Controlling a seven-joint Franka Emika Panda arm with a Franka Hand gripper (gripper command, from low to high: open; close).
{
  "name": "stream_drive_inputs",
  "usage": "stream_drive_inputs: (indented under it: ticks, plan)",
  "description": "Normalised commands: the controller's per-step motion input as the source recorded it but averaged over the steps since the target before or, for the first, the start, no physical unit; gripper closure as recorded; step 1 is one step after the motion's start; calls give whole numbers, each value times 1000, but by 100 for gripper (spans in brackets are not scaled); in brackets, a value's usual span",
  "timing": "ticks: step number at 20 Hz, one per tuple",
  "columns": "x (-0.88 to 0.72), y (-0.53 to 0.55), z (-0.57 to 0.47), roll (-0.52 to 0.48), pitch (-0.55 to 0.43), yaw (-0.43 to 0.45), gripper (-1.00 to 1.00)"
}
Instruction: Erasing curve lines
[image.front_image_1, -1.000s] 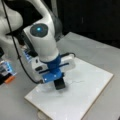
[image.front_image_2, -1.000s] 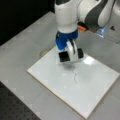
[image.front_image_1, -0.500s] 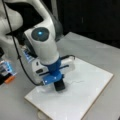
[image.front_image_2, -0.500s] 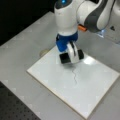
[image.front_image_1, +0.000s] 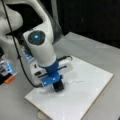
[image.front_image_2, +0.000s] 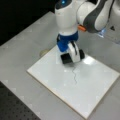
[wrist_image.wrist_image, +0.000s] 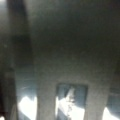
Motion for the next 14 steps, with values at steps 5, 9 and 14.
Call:
stream_drive_inputs:
  ticks: [5,9,14]
  plan:
    - [-96,-17,-185,78,-194,-58,100]
    - [-13,36,-174,88,-179,-58,100]
    - [10,51,-133,69,-163,-49,100]
